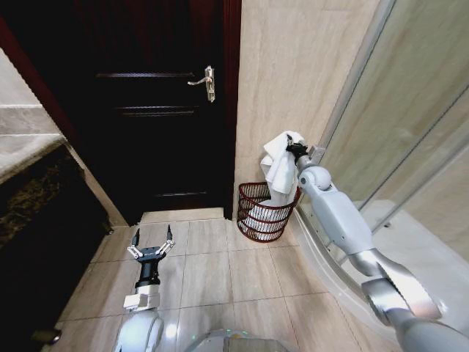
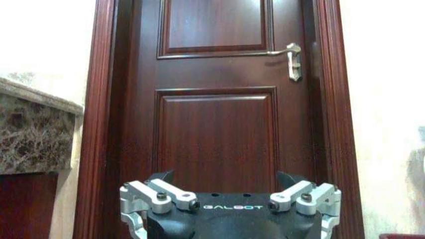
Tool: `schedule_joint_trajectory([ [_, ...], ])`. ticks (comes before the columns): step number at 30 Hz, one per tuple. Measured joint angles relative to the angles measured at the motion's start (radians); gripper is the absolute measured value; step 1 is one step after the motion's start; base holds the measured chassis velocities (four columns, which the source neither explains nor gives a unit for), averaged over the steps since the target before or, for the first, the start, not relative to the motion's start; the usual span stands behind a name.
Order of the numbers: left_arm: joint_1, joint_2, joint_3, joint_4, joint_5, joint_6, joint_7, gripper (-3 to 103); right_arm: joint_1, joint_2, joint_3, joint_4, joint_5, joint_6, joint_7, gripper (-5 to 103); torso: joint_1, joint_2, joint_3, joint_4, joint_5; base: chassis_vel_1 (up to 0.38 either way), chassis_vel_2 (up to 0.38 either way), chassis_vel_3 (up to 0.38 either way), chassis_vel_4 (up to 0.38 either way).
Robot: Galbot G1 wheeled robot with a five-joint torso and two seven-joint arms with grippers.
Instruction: Discard the used towel into the hamper.
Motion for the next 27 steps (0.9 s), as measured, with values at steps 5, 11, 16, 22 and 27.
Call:
schedule_joint_trajectory([
  [5,-0.002,-0.001,0.003,0.001,0.000,-0.001,0.000,100,-0.016,0.000,-0.001,0.013,-0.002,0.000,0.000,5,-0.007,-0.022,-0.015,-0.0001,0.0000,0.000,0.000,0.000,0.000],
  [11,0.001,-0.003,0.005,0.003,0.002,-0.006,0.000,100,-0.034,-0.001,0.011,0.012,-0.007,0.003,0.002,5,-0.015,-0.047,-0.032,-0.0002,0.0002,0.000,0.000,0.000,0.000],
  [16,0.008,0.000,0.002,-0.005,0.002,-0.007,0.000,100,-0.034,-0.006,0.017,0.013,-0.006,0.004,0.006,5,-0.022,-0.065,-0.043,0.0000,0.0001,0.000,0.000,0.000,0.000],
  [22,0.010,0.001,0.001,-0.009,0.002,-0.009,0.000,100,-0.036,-0.015,0.016,0.025,0.000,0.004,0.014,5,-0.027,-0.086,-0.060,-0.0001,0.0000,0.000,0.000,0.000,0.000],
  [27,0.011,-0.008,0.004,-0.009,0.006,-0.014,0.000,100,-0.048,-0.025,0.009,0.022,-0.001,0.007,0.009,5,-0.033,-0.108,-0.075,-0.0002,0.0000,0.000,0.000,0.000,0.000],
])
